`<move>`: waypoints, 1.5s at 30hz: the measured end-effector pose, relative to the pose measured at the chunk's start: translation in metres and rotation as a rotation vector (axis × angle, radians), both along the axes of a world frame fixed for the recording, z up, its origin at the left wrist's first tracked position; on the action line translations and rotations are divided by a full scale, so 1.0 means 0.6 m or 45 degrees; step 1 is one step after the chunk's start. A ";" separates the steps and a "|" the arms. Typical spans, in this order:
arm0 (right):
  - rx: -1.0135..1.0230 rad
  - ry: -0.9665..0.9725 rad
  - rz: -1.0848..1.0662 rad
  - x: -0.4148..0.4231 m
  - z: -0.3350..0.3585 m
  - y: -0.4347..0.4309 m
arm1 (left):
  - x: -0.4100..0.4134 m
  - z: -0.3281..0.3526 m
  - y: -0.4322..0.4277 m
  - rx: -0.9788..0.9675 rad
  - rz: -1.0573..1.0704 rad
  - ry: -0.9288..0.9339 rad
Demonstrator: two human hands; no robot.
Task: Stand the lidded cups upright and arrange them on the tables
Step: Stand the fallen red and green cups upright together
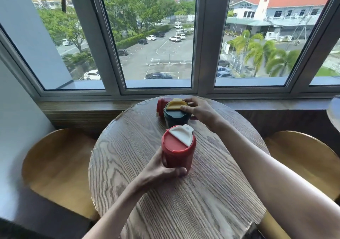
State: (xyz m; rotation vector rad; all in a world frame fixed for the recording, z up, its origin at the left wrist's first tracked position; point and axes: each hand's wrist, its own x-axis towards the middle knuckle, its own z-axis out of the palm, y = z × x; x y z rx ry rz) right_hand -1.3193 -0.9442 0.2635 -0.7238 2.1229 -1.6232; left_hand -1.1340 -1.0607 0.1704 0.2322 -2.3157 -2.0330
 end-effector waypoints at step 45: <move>0.007 -0.060 0.033 0.188 -0.157 0.099 | -0.191 0.127 -0.059 0.059 0.251 -0.010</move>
